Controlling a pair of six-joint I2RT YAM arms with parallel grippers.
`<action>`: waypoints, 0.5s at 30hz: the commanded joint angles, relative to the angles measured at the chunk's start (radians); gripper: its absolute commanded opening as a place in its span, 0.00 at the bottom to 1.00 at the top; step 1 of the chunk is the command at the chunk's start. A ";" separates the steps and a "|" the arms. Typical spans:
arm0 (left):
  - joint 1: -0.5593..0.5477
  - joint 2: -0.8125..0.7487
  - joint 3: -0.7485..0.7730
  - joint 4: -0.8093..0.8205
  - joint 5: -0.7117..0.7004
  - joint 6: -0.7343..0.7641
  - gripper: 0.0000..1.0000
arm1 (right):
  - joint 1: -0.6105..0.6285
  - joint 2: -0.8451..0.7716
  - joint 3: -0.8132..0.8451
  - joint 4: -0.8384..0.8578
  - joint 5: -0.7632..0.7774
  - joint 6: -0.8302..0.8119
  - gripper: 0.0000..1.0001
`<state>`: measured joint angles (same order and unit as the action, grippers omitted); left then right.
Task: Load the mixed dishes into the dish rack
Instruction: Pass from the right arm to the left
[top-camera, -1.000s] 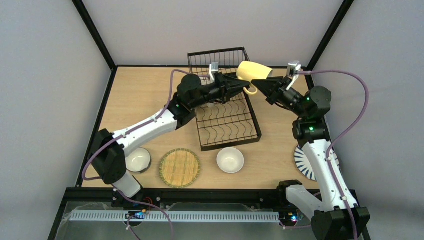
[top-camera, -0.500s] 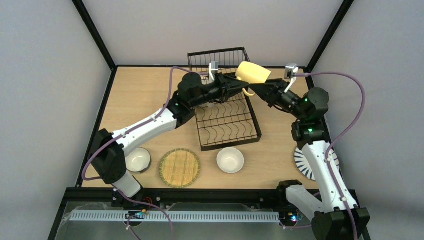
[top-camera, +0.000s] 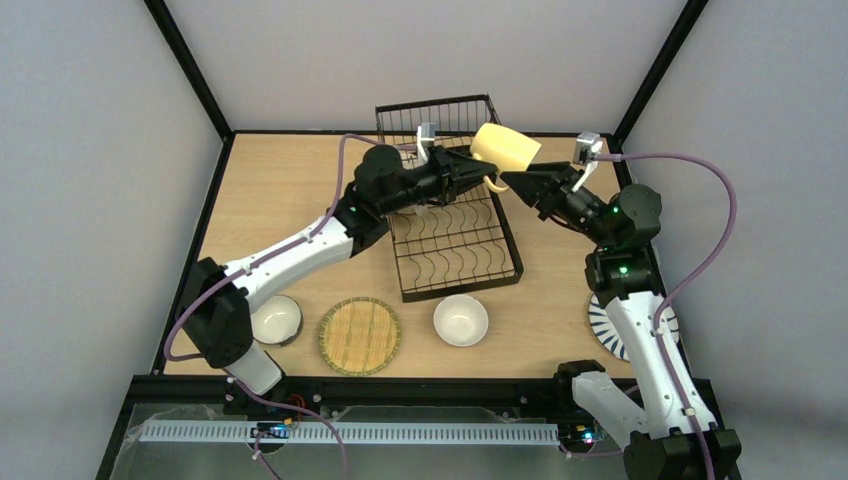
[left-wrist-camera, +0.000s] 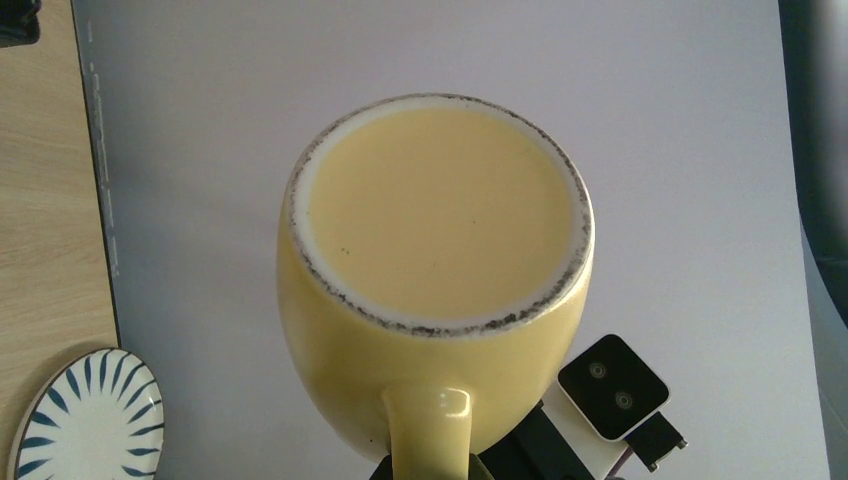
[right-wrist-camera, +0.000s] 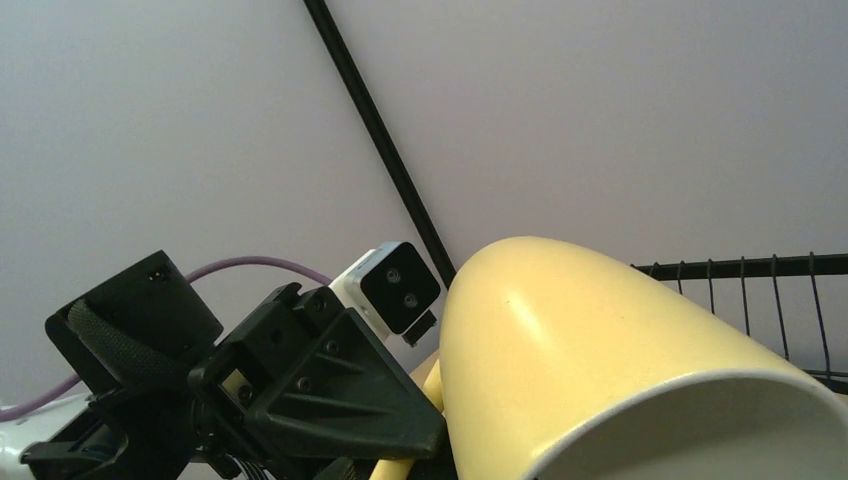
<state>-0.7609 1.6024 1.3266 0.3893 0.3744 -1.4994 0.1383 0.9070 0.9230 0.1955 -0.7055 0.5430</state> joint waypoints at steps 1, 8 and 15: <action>0.018 -0.049 -0.020 0.095 0.003 -0.023 0.02 | 0.007 -0.028 -0.021 -0.009 0.029 -0.005 0.79; 0.030 -0.067 -0.022 0.061 0.002 0.010 0.02 | 0.007 -0.051 -0.023 -0.052 0.062 -0.020 0.80; 0.043 -0.073 0.009 -0.007 0.004 0.076 0.02 | 0.007 -0.093 -0.020 -0.128 0.110 -0.039 0.85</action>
<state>-0.7315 1.5822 1.2957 0.3683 0.3744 -1.4792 0.1390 0.8490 0.9058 0.1234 -0.6342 0.5327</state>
